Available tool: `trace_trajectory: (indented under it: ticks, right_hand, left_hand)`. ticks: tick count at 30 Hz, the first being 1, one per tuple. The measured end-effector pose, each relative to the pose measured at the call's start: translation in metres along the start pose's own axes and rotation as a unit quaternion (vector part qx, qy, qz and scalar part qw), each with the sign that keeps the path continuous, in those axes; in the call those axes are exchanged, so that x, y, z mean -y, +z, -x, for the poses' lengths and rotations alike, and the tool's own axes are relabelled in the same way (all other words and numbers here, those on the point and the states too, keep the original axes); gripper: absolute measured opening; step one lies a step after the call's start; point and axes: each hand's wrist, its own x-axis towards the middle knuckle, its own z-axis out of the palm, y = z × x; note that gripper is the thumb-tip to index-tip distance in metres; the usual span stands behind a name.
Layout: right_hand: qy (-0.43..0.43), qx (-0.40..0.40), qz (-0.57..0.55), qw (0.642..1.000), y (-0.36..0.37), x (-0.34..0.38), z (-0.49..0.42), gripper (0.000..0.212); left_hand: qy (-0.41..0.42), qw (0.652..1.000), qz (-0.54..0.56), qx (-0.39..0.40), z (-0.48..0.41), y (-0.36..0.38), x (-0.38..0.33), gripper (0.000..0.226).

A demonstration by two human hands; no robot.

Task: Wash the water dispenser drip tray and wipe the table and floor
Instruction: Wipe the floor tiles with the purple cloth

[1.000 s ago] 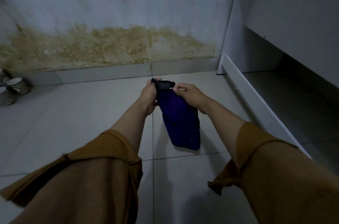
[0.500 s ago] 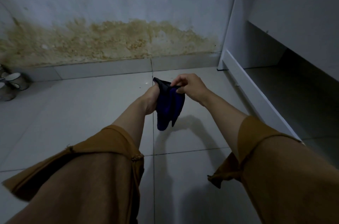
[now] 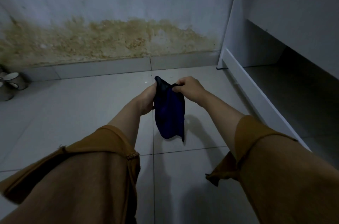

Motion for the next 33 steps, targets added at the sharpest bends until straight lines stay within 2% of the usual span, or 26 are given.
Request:
trace_trajectory:
  ticks: [3, 6, 8, 10, 12, 14, 17, 19, 24, 25, 29, 31, 33]
  right_hand:
    - [0.0, -0.05, -0.04, 0.998, 0.002, 0.002, -0.001, 0.006]
    - [0.003, -0.079, -0.071, 0.994, 0.008, 0.008, -0.002, 0.006]
    - [0.012, -0.089, -0.101, 0.991, 0.01, 0.01, -0.003, 0.008]
    - [0.018, -0.097, -0.121, 0.988, 0.009, 0.011, -0.003, 0.01]
    - [0.02, -0.105, -0.131, 0.986, 0.007, 0.011, -0.002, 0.009]
    - [0.023, -0.122, -0.142, 0.982, 0.003, 0.01, -0.002, 0.016]
    - [0.036, -0.149, -0.143, 0.978, -0.005, 0.003, -0.003, 0.016]
    - [0.041, -0.146, -0.124, 0.981, -0.008, -0.004, -0.002, 0.01]
    - [0.053, -0.11, -0.099, 0.988, -0.011, -0.016, 0.002, 0.02]
    - [0.054, -0.1, -0.097, 0.989, -0.011, -0.017, 0.002, 0.021]
    - [0.051, -0.11, -0.082, 0.989, -0.006, -0.02, -0.003, 0.014]
    - [0.053, -0.122, -0.082, 0.988, -0.005, -0.019, -0.004, 0.005]
    - [0.051, -0.108, -0.112, 0.986, -0.007, -0.018, -0.003, 0.008]
  left_hand:
    - [-0.029, 0.998, -0.044, -0.047, 0.0, 0.002, -0.003, 0.042]
    - [-0.063, 0.994, -0.006, -0.088, 0.0, 0.003, 0.0, 0.028]
    - [-0.074, 0.991, 0.076, -0.085, -0.001, 0.002, 0.002, 0.025]
    - [-0.058, 0.987, 0.139, -0.054, -0.005, -0.001, 0.001, 0.038]
    - [-0.027, 0.987, 0.159, -0.011, -0.007, -0.001, -0.002, 0.052]
    - [0.013, 0.992, 0.12, -0.019, -0.008, 0.001, -0.004, 0.042]
    - [0.064, 0.991, 0.059, -0.107, -0.011, 0.0, 0.002, 0.026]
    - [0.075, 0.986, 0.038, -0.147, -0.014, -0.004, 0.005, 0.024]
    - [0.058, 0.959, -0.041, -0.274, -0.012, -0.013, 0.004, 0.015]
    - [0.042, 0.959, -0.044, -0.278, -0.011, -0.015, 0.005, 0.014]
    - [-0.042, 0.981, 0.089, -0.166, -0.007, -0.008, 0.001, 0.029]
    - [-0.014, 0.983, 0.105, -0.152, -0.01, -0.006, -0.002, 0.031]
    - [0.025, 0.981, 0.108, -0.16, -0.013, -0.006, -0.006, 0.032]
